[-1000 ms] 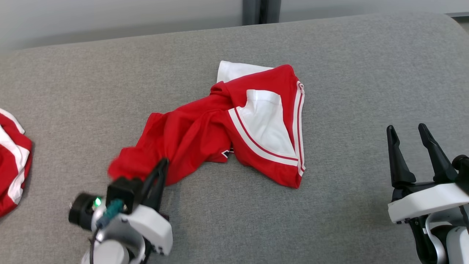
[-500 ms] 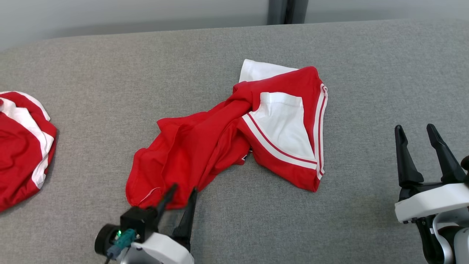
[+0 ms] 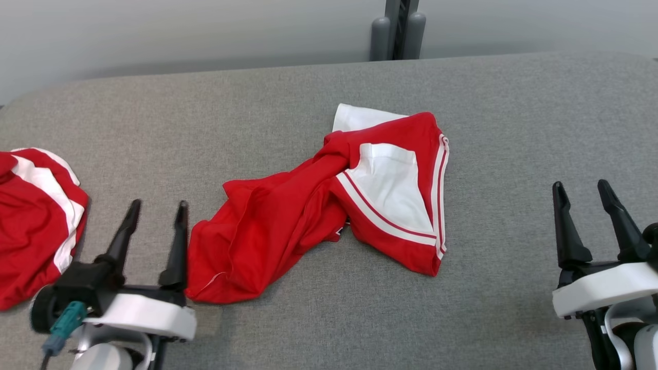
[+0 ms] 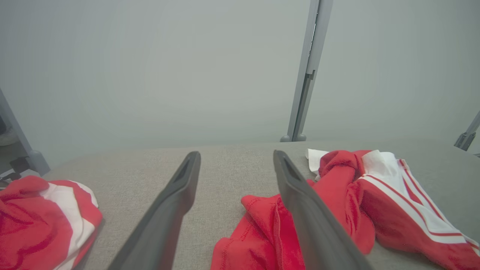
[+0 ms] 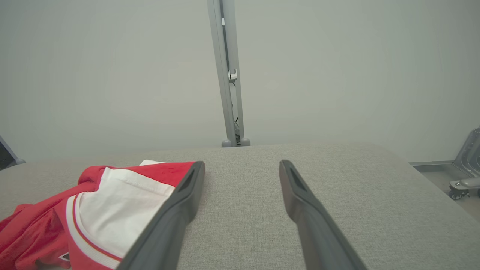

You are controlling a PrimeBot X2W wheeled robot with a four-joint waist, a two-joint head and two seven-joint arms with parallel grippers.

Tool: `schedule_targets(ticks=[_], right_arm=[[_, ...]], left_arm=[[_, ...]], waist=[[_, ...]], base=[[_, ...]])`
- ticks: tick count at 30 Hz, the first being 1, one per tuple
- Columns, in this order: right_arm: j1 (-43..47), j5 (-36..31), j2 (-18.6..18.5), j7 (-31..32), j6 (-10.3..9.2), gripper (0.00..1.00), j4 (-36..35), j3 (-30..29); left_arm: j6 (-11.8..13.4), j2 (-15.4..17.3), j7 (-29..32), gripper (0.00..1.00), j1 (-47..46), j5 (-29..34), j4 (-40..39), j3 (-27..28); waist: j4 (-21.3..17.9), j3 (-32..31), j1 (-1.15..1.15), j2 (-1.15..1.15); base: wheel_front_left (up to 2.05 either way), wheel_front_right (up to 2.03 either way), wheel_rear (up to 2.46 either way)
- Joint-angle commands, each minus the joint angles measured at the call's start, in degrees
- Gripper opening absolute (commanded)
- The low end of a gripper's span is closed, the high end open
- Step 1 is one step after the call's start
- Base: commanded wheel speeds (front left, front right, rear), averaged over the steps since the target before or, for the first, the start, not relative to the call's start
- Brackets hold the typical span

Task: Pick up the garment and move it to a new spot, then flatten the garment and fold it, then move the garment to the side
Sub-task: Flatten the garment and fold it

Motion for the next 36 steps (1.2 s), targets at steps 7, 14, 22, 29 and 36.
schedule_targets(ticks=[7, 14, 22, 29, 36], right_arm=[[2.27, -0.73, -0.26, 0.46, -0.02, 1.0, -0.14, 1.3], [3.76, 0.02, -0.25, 0.92, -0.02, 1.0, -0.54, 1.48], [3.56, 0.08, -0.26, 1.16, -0.02, 1.0, -0.45, 0.88], [0.03, -0.08, -2.09, 2.49, -0.02, 1.0, 1.88, 1.67], [-7.0, 2.67, -7.51, 5.57, -0.02, 1.0, 7.43, 7.96]], left_arm=[[1.41, 3.39, -0.41, 1.0, 4.92, -1.83, -1.97, 3.58], [2.13, 3.79, 0.71, 1.0, 7.57, -2.6, -3.77, 3.45], [2.56, 3.66, 1.55, 1.0, 6.8, -2.19, -4.54, 2.62], [1.93, 2.97, 2.03, 1.0, 4.52, -2.02, -5.25, 1.67], [0.47, 0.98, 1.74, 1.0, 1.27, -1.72, -4.35, -0.3]], waist=[[-0.86, -2.91, 0.0, 0.0], [-0.96, -3.94, 0.0, 0.0], [-0.22, -3.75, 0.0, 0.0], [3.07, -1.87, 0.0, 0.0], [9.14, 2.05, 0.0, 0.0]], base=[[0.0, 0.0, 0.0], [0.0, 0.0, 0.0], [0.0, 0.0, 0.0], [0.0, 0.0, 0.0], [0.0, 0.0, 0.0]])
